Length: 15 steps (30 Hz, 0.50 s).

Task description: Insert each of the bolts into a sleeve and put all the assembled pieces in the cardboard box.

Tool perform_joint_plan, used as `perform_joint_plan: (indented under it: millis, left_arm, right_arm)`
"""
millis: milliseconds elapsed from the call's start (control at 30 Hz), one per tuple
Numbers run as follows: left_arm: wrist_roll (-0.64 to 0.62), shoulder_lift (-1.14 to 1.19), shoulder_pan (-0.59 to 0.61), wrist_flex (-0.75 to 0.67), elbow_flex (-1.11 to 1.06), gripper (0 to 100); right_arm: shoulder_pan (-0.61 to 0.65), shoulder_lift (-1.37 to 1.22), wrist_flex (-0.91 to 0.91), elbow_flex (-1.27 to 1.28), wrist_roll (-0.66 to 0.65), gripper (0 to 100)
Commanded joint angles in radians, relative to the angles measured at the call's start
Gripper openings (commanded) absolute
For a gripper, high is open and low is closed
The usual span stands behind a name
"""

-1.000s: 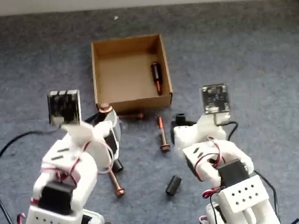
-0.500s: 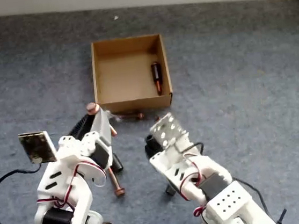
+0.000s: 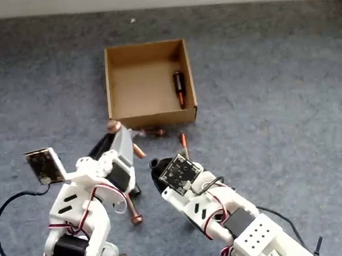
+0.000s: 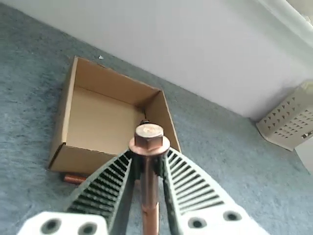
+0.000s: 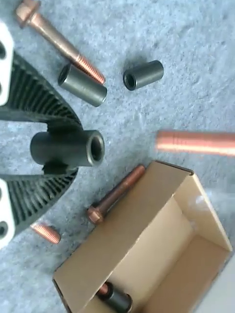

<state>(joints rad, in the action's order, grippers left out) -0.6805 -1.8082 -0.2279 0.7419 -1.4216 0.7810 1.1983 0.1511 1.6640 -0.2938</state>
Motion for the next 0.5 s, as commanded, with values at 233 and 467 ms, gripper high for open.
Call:
perform_joint_plan:
  millis: [233, 467]
  left_arm:
    - [-0.006, -0.007, -0.028, -0.023, 0.001, 1]
    - [-0.006, -0.008, -0.071, -0.021, -0.015, 1]
  right_arm:
    - [0.018, 0.174, -0.021, 0.019, -0.009, 0.5]
    - [0.018, 0.41, 0.088, 0.024, -0.009, 0.5]
